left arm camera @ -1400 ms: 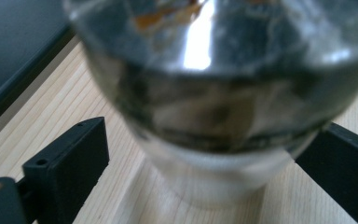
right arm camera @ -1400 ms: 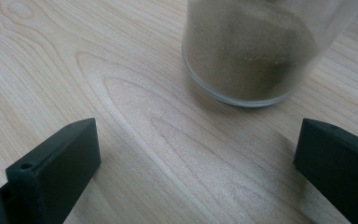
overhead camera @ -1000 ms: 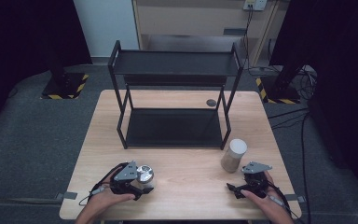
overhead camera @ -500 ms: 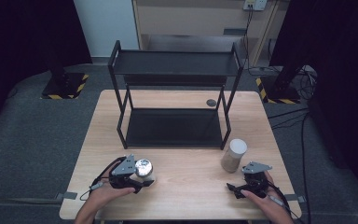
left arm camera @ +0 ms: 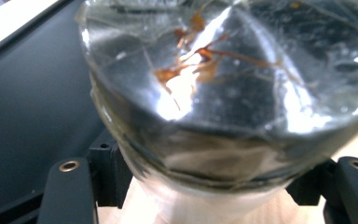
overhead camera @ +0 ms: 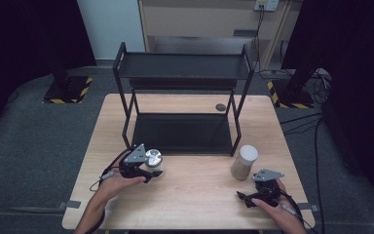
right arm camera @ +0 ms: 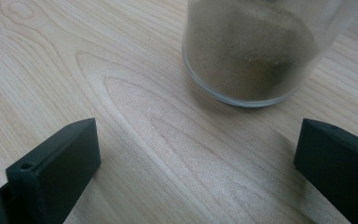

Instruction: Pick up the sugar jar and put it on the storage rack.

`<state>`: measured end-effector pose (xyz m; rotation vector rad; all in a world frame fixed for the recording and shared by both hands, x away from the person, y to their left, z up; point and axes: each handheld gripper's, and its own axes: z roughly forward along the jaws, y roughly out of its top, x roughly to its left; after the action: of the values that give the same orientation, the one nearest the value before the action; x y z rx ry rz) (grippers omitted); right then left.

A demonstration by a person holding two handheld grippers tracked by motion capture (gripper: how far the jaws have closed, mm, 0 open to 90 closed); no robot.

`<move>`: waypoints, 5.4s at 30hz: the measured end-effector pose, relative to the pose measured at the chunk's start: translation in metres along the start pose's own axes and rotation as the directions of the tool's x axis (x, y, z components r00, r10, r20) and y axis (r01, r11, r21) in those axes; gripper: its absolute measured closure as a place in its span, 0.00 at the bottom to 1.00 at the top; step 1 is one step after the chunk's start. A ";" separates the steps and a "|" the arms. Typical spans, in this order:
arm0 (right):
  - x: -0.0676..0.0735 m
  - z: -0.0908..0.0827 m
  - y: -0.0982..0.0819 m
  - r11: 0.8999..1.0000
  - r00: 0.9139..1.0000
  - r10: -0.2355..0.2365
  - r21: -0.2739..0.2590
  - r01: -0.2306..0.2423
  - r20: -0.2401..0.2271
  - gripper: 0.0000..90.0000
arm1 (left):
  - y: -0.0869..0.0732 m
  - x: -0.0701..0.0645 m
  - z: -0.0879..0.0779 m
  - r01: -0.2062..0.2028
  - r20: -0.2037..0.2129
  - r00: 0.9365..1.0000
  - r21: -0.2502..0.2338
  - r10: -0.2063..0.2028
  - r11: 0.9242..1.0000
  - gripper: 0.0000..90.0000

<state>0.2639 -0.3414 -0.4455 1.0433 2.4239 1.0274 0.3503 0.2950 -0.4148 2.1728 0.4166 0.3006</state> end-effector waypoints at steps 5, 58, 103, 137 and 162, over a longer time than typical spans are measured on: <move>0.000 0.000 0.000 1.000 1.000 -0.001 0.000 0.001 -0.001 0.01 | 0.009 0.010 0.005 -0.004 -0.004 1.000 0.000 0.004 1.000 0.33; 0.000 0.000 0.000 1.000 1.000 -0.001 0.000 0.001 -0.002 0.01 | 0.094 0.074 -0.023 -0.098 -0.012 0.995 -0.010 0.098 0.995 0.33; 0.000 0.000 0.000 1.000 1.000 -0.001 0.000 0.001 -0.002 0.01 | 0.157 0.076 -0.080 -0.161 -0.018 0.987 -0.040 0.161 0.986 0.33; -0.001 0.000 0.000 1.000 1.000 -0.001 -0.001 0.001 -0.002 0.01 | 0.201 0.078 -0.121 -0.166 -0.023 0.986 -0.053 0.165 0.985 0.33; -0.001 0.000 0.000 1.000 1.000 -0.001 0.000 0.001 -0.002 0.01 | 0.250 0.071 -0.135 -0.150 -0.108 0.984 -0.073 0.142 0.986 0.33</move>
<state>0.2642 -0.3418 -0.4455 1.0411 2.4255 1.0288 0.4136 0.2820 -0.1290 2.1184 0.2965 0.5036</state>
